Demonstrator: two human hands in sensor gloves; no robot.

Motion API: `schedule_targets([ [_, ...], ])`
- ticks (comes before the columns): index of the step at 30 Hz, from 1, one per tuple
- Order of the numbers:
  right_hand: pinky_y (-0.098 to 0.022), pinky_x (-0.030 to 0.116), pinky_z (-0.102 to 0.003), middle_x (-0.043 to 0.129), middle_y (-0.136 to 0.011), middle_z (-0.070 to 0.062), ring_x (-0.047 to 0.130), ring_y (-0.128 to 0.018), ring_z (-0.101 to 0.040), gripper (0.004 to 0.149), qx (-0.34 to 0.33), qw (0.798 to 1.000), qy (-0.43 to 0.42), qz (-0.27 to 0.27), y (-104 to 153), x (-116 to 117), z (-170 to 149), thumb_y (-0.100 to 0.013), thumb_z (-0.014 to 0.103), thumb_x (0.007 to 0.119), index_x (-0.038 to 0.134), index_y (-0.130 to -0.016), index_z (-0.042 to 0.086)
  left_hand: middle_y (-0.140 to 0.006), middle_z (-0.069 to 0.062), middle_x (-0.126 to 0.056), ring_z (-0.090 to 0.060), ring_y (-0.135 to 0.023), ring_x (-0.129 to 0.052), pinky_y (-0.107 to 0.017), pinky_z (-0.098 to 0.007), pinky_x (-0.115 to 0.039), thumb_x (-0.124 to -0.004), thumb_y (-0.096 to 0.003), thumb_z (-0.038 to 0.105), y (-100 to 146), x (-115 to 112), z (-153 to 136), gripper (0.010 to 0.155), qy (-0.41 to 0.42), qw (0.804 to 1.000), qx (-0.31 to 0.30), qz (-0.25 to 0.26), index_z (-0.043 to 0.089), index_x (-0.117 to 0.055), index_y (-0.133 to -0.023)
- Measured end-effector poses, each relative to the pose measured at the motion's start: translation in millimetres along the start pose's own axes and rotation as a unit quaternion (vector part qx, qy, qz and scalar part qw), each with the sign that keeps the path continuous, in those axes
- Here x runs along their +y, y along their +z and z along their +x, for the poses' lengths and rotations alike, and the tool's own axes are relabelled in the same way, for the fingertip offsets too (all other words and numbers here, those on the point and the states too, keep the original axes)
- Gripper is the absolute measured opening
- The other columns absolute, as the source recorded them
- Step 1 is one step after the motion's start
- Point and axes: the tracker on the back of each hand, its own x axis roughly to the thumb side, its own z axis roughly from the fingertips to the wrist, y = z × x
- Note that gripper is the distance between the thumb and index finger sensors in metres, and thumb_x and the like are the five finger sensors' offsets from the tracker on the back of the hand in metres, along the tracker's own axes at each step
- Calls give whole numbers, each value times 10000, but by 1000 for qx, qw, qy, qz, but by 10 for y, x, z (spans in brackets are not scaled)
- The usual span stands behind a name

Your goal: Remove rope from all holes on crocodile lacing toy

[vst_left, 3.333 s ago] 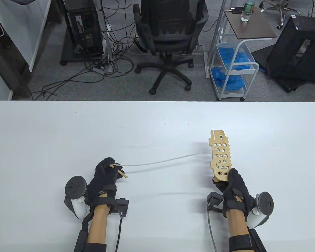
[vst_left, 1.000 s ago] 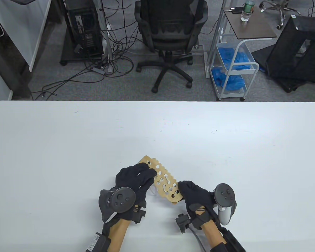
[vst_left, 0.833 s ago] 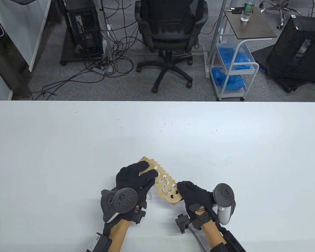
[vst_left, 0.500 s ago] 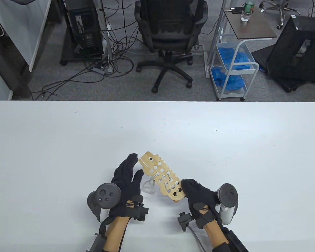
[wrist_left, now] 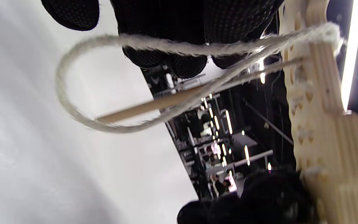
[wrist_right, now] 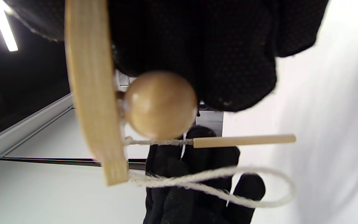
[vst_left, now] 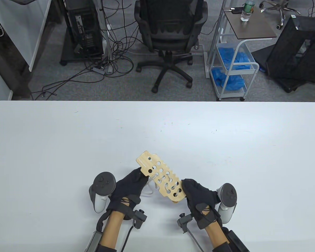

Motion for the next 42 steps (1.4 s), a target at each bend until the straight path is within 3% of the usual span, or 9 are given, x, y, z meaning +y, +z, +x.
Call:
schedule_targets([
  [7,-485,724,-656,1032,-524,-179,1009,-435,-399,449,-4,1000,-8,7,-6,4,-10,-418,422,777,875,-638,42,-1058,-31,-820,-321,-975,-747,-711,-692,-571,-785,-500,240,-37,-93,-33,545,-4,998,-11,-67,369,-741,-1027],
  [21,-486,723,-656,1031,-527,-177,1009,-436,-398,450,-5,1000,-19,11,-6,11,-4,-418,424,777,875,-639,44,-1011,-22,-866,-305,-935,-796,-705,-683,-592,-838,-481,309,-24,-112,-2,490,-59,996,-10,-58,373,-816,-966],
  [30,-492,720,-655,1028,-533,-178,1006,-443,-399,450,14,999,7,-40,-14,-137,-19,-420,423,776,871,-644,45,-952,22,-920,-246,-870,-871,-698,-639,-648,-807,-487,394,45,54,31,456,-65,997,-21,40,409,-834,-942],
  [31,-493,718,-656,1027,-534,-180,1004,-445,-401,452,18,999,4,-46,-18,-168,-28,-420,422,776,870,-646,43,-949,24,-923,-245,-867,-874,-696,-637,-651,-835,-478,344,45,68,21,469,-62,997,-18,45,408,-834,-942],
  [34,-498,714,-658,1024,-541,-182,1002,-451,-402,452,27,997,7,-66,-25,-256,-37,-423,422,774,867,-650,43,-950,23,-923,-244,-867,-876,-696,-636,-653,-805,-488,397,53,111,-9,457,-64,996,-7,56,413,-832,-944],
  [38,-502,712,-657,1022,-546,-181,1000,-457,-402,452,36,995,10,-87,-29,-348,-37,-424,424,773,866,-653,45,-953,23,-920,-243,-871,-873,-696,-634,-654,-831,-482,347,63,150,-29,470,-61,996,3,67,414,-828,-947],
  [41,-500,713,-657,1022,-546,-181,1001,-455,-403,452,42,993,8,-107,-33,-419,-42,-424,423,774,865,-653,45,-955,23,-919,-244,-873,-871,-696,-633,-654,-800,-493,400,69,177,-36,459,-58,996,9,73,417,-824,-950],
  [42,-501,712,-657,1021,-547,-180,1000,-457,-403,452,45,993,6,-113,-32,-444,-43,-424,424,773,865,-654,45,-956,26,-918,-242,-874,-871,-696,-632,-655,-827,-485,348,72,184,-36,471,-57,995,11,75,419,-823,-950],
])
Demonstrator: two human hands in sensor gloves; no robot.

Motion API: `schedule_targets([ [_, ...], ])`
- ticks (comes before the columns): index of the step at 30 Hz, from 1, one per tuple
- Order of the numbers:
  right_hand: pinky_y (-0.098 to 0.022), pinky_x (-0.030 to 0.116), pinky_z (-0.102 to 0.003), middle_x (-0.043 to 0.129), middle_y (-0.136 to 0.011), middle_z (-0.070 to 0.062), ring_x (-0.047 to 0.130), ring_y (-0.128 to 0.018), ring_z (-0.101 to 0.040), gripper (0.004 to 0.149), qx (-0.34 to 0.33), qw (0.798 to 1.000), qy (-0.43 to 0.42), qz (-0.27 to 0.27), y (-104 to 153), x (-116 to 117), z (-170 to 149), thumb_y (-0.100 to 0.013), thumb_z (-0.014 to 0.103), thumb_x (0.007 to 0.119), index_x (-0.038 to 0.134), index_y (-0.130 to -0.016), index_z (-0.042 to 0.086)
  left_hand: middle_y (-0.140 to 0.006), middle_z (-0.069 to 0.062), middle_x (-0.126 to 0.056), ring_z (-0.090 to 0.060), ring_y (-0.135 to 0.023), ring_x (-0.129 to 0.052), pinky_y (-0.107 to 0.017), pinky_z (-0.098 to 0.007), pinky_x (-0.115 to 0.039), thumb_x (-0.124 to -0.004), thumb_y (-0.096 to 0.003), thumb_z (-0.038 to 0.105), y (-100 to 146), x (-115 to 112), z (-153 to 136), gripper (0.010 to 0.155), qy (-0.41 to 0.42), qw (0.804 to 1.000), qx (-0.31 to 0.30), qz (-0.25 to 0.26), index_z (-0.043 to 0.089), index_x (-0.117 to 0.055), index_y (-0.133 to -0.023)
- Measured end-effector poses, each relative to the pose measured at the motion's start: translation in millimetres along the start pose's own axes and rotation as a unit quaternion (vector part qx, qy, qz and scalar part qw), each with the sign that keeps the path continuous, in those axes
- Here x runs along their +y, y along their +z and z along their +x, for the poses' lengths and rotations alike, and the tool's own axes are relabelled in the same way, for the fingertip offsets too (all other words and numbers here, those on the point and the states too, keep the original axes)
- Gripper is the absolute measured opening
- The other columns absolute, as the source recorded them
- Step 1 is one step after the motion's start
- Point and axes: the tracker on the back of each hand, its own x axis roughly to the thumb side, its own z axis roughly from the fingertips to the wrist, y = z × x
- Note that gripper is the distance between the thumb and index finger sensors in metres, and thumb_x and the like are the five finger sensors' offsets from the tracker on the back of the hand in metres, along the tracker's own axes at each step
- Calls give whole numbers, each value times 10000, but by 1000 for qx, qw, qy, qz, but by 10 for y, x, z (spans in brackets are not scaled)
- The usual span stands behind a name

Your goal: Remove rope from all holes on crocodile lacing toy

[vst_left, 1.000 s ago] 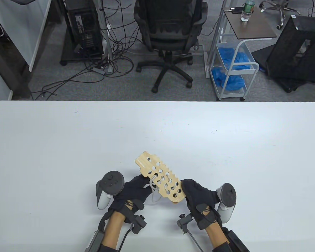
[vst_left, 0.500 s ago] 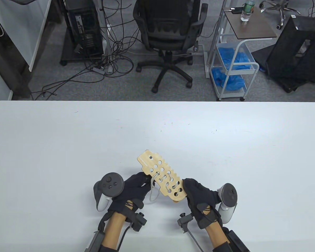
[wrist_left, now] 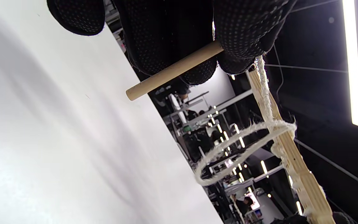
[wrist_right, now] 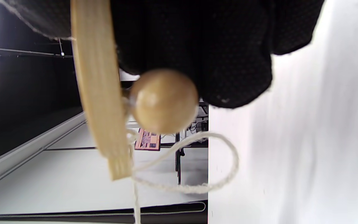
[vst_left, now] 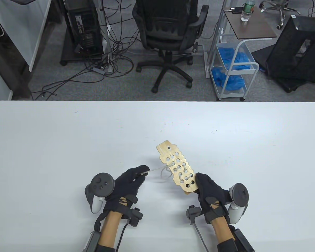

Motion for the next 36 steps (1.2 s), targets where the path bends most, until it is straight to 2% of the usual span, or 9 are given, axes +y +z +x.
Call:
schedule_targets([
  [3,-501,712,-656,1021,-550,-180,1000,-459,-401,453,4,1000,-7,-19,-15,-71,-2,-425,424,771,863,-656,46,-958,27,-917,-241,-876,-871,-697,-630,-656,-826,-487,351,0,18,-11,472,2,1000,5,5,419,-820,-953],
  [4,-503,711,-656,1020,-552,-179,998,-462,-401,452,7,1000,-10,-23,-16,-88,-1,-427,424,770,861,-659,47,-958,27,-917,-240,-877,-870,-696,-631,-657,-796,-495,406,2,21,-11,459,2,1000,7,6,420,-820,-953],
  [6,-506,708,-656,1016,-560,-180,996,-469,-401,452,12,999,-20,-35,-20,-130,-3,-428,425,767,858,-663,49,-959,29,-916,-240,-876,-872,-697,-629,-657,-825,-488,352,4,33,-16,471,4,1000,10,8,420,-818,-955],
  [7,-507,707,-656,1015,-563,-178,994,-473,-402,452,16,999,-27,-42,-24,-159,-6,-428,425,766,856,-665,50,-960,30,-915,-238,-878,-870,-698,-628,-657,-793,-497,407,4,42,-20,459,5,1000,12,10,424,-815,-956],
  [21,-519,701,-652,1002,-591,-173,986,-499,-397,455,34,992,-54,-110,-47,-426,-11,-437,431,747,837,-684,59,-964,32,-910,-236,-878,-869,-698,-621,-661,-781,-506,407,39,173,-85,463,27,997,36,59,426,-796,-969],
  [32,-528,694,-650,990,-613,-169,979,-518,-394,458,54,981,-117,-143,-32,-529,-55,-442,432,735,822,-698,62,-935,87,-947,-200,-857,-904,-695,-590,-690,-748,-525,360,84,303,-153,470,51,991,59,111,477,-705,-978],
  [33,-530,693,-650,988,-616,-167,978,-520,-394,459,54,981,-121,-144,-34,-538,-61,-443,433,733,820,-700,63,-933,92,-949,-194,-853,-909,-695,-585,-695,-779,-523,287,87,314,-162,498,54,990,62,116,480,-702,-976],
  [34,-533,692,-648,987,-619,-166,976,-525,-391,459,55,979,-126,-147,-29,-542,-60,-444,434,730,817,-702,65,-930,96,-952,-186,-850,-914,-694,-580,-700,-744,-526,360,99,331,-170,466,58,988,66,125,483,-699,-973],
  [36,-537,691,-646,984,-625,-161,975,-532,-388,460,56,977,-138,-153,-23,-559,-66,-446,437,723,812,-707,69,-914,101,-964,-174,-833,-929,-689,-568,-712,-774,-523,294,116,359,-190,485,68,985,73,143,482,-702,-964],
])
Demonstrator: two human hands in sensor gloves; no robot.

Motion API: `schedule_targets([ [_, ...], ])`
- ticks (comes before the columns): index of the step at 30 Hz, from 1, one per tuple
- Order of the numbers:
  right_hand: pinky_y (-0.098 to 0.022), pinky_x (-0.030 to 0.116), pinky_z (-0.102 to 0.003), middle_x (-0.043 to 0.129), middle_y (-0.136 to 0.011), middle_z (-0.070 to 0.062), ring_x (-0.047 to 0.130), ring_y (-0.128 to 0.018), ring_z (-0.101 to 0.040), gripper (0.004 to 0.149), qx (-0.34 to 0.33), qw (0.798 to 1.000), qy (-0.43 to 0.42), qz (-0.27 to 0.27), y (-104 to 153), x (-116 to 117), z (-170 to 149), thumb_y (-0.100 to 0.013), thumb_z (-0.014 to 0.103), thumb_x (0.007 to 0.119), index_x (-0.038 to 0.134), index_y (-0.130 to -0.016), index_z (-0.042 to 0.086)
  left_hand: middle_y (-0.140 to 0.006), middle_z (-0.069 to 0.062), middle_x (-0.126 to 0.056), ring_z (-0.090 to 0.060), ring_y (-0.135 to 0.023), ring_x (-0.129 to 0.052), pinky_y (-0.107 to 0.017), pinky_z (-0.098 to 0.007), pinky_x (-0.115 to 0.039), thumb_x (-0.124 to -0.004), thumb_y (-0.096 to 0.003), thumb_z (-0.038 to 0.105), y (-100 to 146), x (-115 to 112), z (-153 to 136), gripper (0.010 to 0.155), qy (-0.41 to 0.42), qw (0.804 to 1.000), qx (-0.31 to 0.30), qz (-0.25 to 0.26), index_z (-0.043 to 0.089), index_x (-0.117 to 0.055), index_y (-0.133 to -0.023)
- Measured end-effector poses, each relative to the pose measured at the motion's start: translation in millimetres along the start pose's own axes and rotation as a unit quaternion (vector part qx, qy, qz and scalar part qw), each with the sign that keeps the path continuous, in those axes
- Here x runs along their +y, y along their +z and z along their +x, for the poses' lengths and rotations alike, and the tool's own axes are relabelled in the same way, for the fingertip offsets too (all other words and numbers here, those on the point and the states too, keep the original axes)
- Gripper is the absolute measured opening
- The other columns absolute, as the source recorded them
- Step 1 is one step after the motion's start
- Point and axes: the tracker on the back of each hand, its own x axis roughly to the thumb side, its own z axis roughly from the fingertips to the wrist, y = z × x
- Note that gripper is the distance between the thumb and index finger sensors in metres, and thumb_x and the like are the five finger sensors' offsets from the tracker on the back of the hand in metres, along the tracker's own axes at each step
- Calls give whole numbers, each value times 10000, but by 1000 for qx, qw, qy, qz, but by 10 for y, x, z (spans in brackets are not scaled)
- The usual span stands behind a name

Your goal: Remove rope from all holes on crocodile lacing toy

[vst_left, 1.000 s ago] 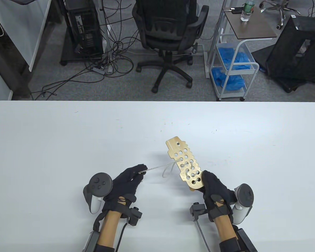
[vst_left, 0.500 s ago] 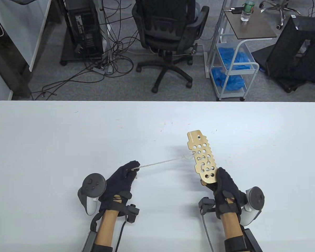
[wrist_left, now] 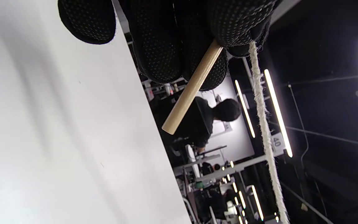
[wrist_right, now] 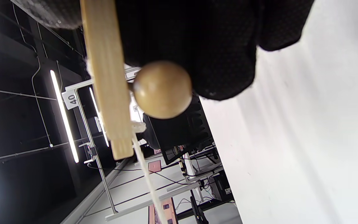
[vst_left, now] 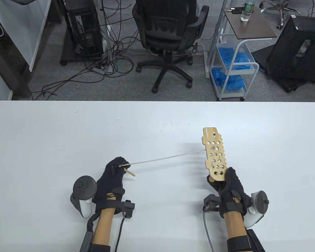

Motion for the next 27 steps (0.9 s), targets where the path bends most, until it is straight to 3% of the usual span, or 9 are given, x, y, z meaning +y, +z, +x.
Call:
schedule_targets([
  [8,-546,681,-644,968,-647,-158,965,-549,-386,463,20,998,-58,-20,-6,-61,-50,-452,438,710,791,-724,72,-827,135,-1009,-127,-759,-979,-678,-532,-742,-767,-503,386,0,103,-89,441,38,998,29,32,472,-722,-933],
  [15,-539,686,-646,975,-635,-160,970,-537,-386,461,10,1000,-29,5,2,23,-60,-448,434,714,799,-715,67,-750,106,-1048,-132,-691,-1006,-656,-542,-752,-796,-476,400,-10,10,-53,428,25,999,20,16,431,-781,-902],
  [22,-519,700,-648,994,-602,-166,985,-505,-390,463,-14,995,43,91,100,320,-125,-437,434,742,822,-693,58,-693,96,-1063,-134,-635,-1019,-643,-546,-758,-819,-460,418,21,-204,43,427,8,1000,-13,-26,396,-818,-886],
  [27,-512,704,-651,1002,-587,-170,990,-491,-392,459,-26,984,48,170,231,578,-216,-432,430,751,833,-683,55,-673,107,-1064,-122,-615,-1021,-645,-541,-760,-820,-461,441,40,-308,84,421,38,997,-28,-65,401,-828,-880],
])
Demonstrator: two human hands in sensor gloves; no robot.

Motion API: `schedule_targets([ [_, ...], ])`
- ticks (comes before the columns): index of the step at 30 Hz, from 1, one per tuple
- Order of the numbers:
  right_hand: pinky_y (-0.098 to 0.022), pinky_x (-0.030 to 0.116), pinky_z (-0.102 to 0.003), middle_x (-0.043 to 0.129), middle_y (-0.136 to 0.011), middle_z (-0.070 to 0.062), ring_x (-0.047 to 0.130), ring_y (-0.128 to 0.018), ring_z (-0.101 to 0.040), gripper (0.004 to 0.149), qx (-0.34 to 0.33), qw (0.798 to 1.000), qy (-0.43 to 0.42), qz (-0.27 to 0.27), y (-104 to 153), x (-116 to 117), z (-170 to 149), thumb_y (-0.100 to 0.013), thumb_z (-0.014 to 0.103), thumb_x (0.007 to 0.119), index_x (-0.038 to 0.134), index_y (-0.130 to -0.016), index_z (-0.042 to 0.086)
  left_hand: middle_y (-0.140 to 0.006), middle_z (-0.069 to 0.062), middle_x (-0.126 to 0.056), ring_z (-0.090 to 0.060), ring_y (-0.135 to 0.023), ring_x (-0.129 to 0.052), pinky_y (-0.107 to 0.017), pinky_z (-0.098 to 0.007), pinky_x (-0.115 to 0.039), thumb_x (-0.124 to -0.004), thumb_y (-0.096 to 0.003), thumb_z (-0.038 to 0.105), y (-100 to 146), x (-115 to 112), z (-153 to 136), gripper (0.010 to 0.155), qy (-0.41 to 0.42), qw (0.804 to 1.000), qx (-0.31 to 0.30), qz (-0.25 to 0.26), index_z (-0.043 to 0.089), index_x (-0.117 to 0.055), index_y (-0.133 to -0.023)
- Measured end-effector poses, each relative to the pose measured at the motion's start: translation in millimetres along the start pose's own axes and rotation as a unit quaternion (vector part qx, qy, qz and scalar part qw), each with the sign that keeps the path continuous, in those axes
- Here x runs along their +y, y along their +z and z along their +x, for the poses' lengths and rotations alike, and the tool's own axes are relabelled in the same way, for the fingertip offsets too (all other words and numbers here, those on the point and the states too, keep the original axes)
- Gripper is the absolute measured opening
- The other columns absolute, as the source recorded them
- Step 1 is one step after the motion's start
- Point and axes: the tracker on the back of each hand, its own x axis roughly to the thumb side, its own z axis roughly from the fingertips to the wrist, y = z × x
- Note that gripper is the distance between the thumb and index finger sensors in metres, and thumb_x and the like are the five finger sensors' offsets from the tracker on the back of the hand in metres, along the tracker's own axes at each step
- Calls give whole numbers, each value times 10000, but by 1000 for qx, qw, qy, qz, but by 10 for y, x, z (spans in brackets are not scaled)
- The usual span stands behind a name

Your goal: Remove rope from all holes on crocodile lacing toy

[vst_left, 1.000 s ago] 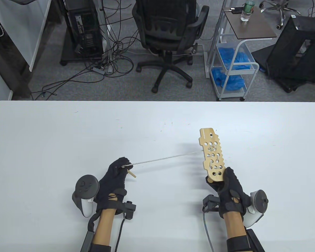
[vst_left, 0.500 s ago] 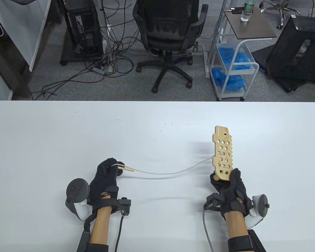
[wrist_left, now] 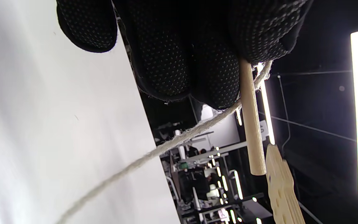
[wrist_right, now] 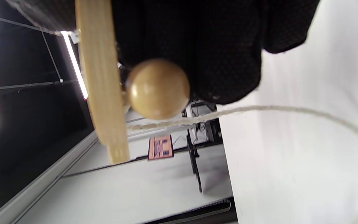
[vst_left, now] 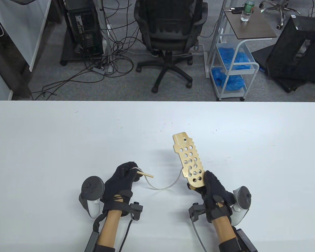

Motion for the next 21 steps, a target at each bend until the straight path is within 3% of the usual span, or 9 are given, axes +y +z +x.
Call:
schedule_targets([
  [8,-507,709,-651,1009,-576,-170,994,-481,-391,458,-25,996,25,83,48,257,-52,-427,429,755,843,-675,55,-722,102,-1034,-132,-661,-994,-665,-553,-735,-792,-489,416,-2,-121,44,426,57,996,-26,-58,382,-793,-914],
  [21,-501,713,-653,1014,-570,-169,999,-475,-390,457,-35,990,17,133,66,365,-57,-426,430,756,848,-672,56,-756,100,-1018,-132,-685,-985,-674,-557,-725,-709,-526,423,-4,-221,-14,435,177,978,4,-114,349,-752,-952],
])
